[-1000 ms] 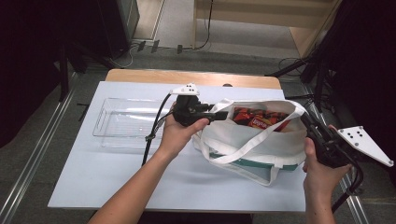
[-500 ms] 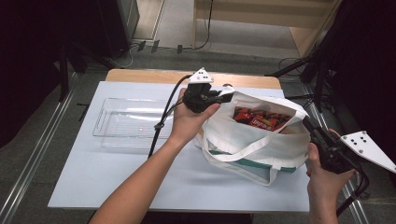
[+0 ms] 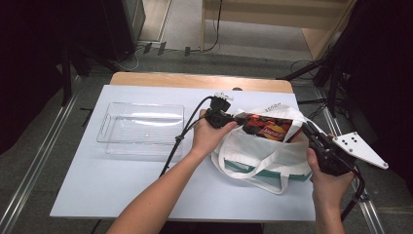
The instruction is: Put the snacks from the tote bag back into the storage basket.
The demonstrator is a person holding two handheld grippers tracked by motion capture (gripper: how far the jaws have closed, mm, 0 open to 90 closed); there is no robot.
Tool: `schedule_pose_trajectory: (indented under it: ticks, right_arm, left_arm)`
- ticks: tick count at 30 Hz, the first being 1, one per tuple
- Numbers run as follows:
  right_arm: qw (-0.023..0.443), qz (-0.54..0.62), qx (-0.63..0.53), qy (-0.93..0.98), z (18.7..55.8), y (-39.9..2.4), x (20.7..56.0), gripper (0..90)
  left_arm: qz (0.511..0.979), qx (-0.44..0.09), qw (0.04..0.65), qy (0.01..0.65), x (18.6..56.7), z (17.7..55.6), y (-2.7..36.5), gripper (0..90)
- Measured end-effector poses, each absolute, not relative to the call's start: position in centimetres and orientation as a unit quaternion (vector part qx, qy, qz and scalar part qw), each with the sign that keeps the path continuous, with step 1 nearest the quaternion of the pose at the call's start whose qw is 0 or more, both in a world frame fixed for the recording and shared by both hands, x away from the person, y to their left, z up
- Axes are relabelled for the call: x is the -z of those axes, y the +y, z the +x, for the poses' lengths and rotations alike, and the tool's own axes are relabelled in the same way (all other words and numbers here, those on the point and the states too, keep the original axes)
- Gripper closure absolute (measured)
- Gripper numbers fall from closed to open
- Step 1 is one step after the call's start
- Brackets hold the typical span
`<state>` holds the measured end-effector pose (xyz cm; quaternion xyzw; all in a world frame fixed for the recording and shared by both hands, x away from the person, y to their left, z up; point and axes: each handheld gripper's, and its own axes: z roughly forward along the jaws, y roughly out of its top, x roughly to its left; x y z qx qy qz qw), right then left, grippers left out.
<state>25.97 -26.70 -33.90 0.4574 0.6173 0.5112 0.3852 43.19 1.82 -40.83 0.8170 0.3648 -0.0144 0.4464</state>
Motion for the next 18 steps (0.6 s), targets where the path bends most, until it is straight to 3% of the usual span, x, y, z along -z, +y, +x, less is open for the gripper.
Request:
schedule_pose_trajectory:
  ticks: [6, 13, 18]
  right_arm:
    - [0.396, 0.499, -0.498, 0.588, 26.8, -28.7, 34.8, 89.0]
    - [0.391, 0.546, -0.465, 0.577, 28.4, -30.0, 37.7, 89.7]
    - [0.348, 0.577, -0.481, 0.561, 29.0, -30.8, 40.2, 89.9]
  left_arm:
    - [0.814, -0.011, 0.457, 0.358, 40.7, 41.8, 2.6, 72.1]
    - [0.817, -0.024, 0.453, 0.355, 41.5, 41.4, 2.3, 70.6]
    - [0.822, -0.041, 0.448, 0.350, 41.8, 40.7, 1.9, 66.9]
